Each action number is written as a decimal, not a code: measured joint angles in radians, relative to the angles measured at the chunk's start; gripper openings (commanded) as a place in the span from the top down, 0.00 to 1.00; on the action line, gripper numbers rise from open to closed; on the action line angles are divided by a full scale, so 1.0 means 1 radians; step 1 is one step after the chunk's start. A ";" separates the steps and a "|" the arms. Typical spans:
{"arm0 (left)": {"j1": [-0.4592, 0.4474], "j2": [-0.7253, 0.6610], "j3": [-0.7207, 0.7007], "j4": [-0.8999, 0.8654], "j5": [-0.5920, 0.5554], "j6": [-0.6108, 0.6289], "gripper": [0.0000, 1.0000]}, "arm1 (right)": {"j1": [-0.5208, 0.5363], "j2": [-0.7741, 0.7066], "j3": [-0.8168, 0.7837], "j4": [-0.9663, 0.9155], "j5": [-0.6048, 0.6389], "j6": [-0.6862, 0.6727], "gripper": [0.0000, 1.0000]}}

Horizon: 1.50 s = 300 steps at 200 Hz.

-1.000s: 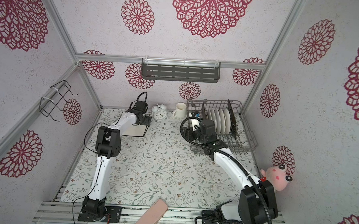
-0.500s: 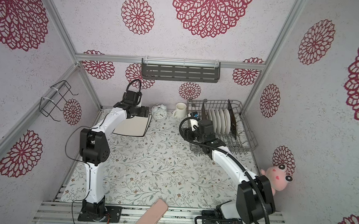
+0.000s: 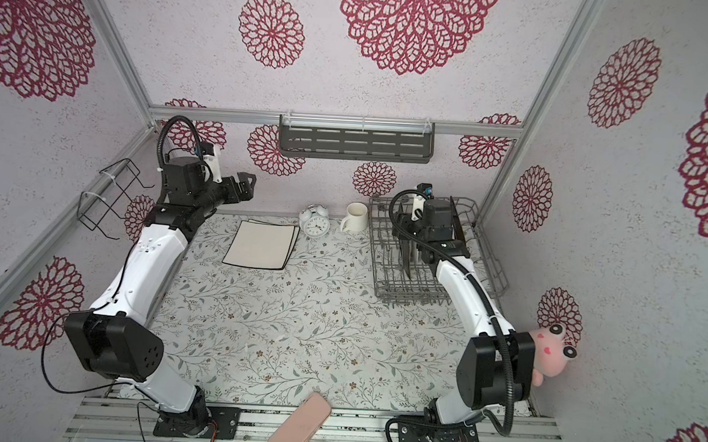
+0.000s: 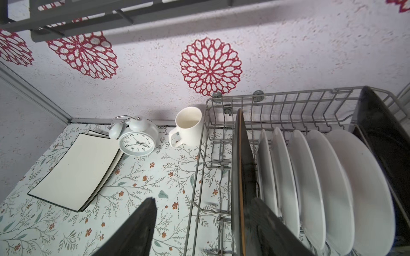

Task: Unload the plates from the dish rack
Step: Pick up the plate from the dish rack.

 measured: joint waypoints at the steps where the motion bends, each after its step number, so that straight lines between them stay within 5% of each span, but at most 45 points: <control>1: 0.000 0.000 0.000 -0.001 0.000 0.000 0.03 | 0.000 0.003 0.002 -0.002 0.000 0.000 0.30; 75: -0.006 0.000 -0.053 -0.082 0.000 -0.003 0.02 | -0.008 0.126 0.108 -0.172 0.008 -0.064 0.27; 182: -0.014 -0.008 -0.052 -0.212 -0.002 0.009 0.03 | -0.032 0.375 0.459 -0.497 0.031 -0.174 0.40; 300: -0.048 -0.047 -0.077 -0.268 -0.045 0.029 0.03 | 0.043 0.479 0.549 -0.664 0.205 -0.275 0.52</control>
